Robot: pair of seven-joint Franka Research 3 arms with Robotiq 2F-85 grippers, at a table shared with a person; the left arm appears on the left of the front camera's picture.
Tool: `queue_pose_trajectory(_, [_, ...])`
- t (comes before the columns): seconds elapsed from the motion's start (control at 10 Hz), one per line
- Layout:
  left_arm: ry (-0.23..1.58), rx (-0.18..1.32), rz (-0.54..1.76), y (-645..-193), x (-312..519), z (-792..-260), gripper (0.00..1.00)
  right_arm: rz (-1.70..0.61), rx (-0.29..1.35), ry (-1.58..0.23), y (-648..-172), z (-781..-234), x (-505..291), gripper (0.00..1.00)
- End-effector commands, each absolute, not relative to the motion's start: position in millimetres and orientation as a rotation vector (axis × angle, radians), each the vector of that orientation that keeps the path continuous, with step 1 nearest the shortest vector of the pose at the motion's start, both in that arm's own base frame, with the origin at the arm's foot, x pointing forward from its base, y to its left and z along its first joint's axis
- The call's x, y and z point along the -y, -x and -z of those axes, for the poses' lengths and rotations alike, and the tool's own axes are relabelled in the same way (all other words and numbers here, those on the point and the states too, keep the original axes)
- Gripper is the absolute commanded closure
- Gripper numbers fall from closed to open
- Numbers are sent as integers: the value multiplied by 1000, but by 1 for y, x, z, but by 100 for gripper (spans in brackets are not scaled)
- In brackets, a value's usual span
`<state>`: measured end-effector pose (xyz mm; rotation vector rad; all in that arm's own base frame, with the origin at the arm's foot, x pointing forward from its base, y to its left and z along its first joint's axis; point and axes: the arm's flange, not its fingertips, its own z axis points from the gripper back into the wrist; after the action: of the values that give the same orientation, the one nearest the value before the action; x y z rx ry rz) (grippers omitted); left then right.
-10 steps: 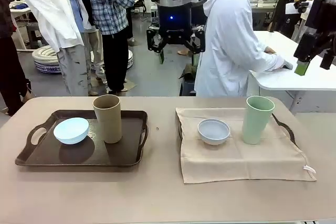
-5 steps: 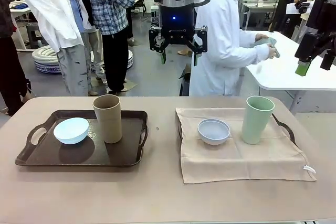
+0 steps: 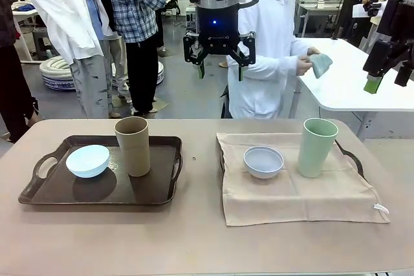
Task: Set up a tray with a mat and arrange the tableware.
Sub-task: Pick up the Picnic Bowl and Reusable plastic cup from the Handle tray in front of the human's position and hold them in the air.
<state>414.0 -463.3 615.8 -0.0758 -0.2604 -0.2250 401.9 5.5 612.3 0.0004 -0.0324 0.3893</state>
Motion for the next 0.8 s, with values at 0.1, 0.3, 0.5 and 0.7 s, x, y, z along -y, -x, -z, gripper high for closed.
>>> queue_pose_trajectory(0.1, [100,254,243,-414,459,-615,5,-377,38,27,-404,-610,-8,0])
queue_pose_trajectory(0.3, [100,254,243,-414,459,-615,5,-377,38,27,-404,-610,-8,0])
queue_pose_trajectory(0.5, [100,254,243,-414,459,-615,5,-377,38,27,-404,-610,-8,0])
queue_pose_trajectory(0.7, [76,260,225,-414,463,-616,5,-389,33,0,-402,-612,-6,0])
